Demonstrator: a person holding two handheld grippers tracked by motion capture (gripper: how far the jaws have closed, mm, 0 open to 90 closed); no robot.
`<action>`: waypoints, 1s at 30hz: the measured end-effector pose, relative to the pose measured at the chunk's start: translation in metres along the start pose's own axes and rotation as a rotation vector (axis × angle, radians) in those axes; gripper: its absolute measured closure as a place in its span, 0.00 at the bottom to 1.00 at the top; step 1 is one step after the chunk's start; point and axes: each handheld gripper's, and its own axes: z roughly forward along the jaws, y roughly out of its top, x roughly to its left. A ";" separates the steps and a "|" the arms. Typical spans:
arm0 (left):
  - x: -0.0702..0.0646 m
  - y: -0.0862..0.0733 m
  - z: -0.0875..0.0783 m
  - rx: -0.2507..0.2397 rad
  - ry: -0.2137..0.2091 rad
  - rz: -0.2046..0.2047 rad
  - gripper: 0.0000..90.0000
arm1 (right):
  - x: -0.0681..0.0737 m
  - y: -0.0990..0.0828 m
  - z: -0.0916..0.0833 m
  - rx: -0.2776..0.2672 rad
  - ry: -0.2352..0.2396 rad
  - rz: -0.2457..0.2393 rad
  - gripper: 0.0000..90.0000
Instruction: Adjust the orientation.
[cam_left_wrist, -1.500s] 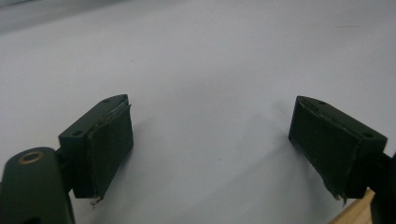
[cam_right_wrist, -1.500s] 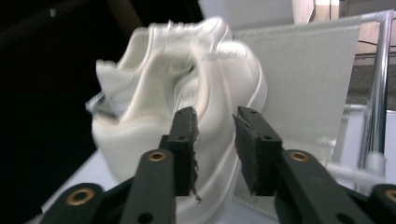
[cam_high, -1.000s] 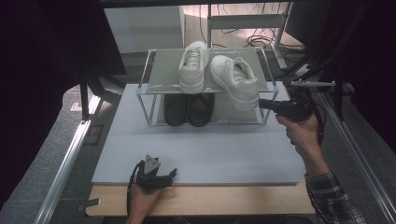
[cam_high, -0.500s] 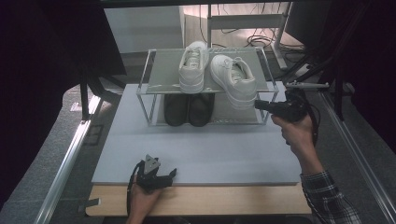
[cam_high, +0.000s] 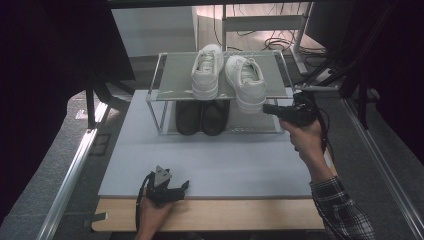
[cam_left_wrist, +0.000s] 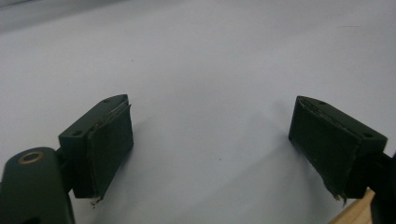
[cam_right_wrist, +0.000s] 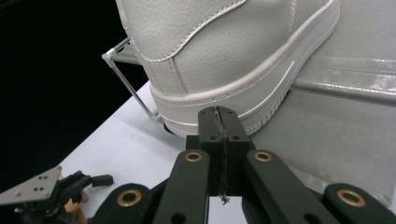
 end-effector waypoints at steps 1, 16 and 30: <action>0.000 0.000 0.000 0.000 0.000 0.000 0.15 | 0.000 0.000 0.002 -0.001 0.002 -0.001 0.99; 0.000 0.000 0.000 0.001 0.000 0.000 0.15 | 0.005 0.006 0.025 -0.005 0.007 0.011 0.99; 0.000 0.000 0.000 -0.002 -0.001 -0.002 0.15 | 0.015 0.013 0.053 -0.005 -0.020 0.000 0.99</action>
